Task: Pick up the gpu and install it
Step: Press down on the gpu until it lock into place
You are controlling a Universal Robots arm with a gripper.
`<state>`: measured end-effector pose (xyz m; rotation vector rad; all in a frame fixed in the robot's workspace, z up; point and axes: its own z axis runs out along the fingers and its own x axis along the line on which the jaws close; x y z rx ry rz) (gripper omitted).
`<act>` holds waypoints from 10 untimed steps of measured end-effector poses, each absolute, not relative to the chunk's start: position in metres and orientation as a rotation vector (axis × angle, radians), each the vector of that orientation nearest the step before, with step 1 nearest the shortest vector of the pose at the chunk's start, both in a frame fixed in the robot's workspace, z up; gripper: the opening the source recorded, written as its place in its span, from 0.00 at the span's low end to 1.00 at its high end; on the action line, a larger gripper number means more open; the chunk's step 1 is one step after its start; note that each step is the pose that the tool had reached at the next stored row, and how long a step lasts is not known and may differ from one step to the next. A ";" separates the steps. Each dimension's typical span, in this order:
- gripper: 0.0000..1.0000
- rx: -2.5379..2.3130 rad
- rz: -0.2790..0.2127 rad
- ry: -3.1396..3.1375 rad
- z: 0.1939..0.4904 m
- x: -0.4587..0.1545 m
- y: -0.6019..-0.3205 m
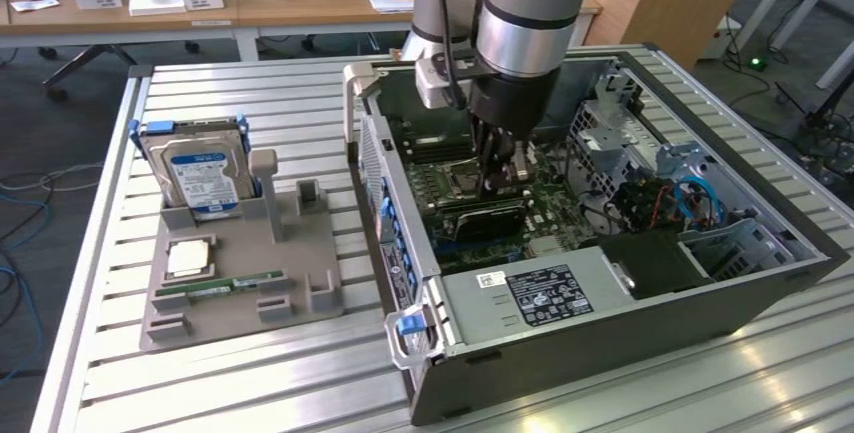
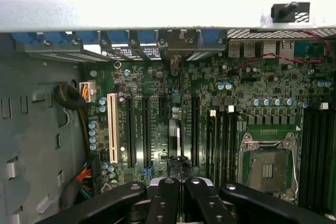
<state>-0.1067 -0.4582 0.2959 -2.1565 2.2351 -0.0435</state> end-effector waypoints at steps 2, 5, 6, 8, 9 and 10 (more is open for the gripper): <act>0.11 -2.156 -0.043 2.235 0.295 -0.107 -0.458; 0.11 -2.156 -0.043 2.235 0.293 -0.106 -0.455; 0.11 -2.156 -0.043 2.235 0.293 -0.106 -0.454; 0.11 -2.156 -0.043 2.235 0.291 -0.106 -0.452; 0.11 -2.156 -0.043 2.235 0.291 -0.106 -0.451; 0.11 -2.156 -0.043 2.235 0.290 -0.106 -0.451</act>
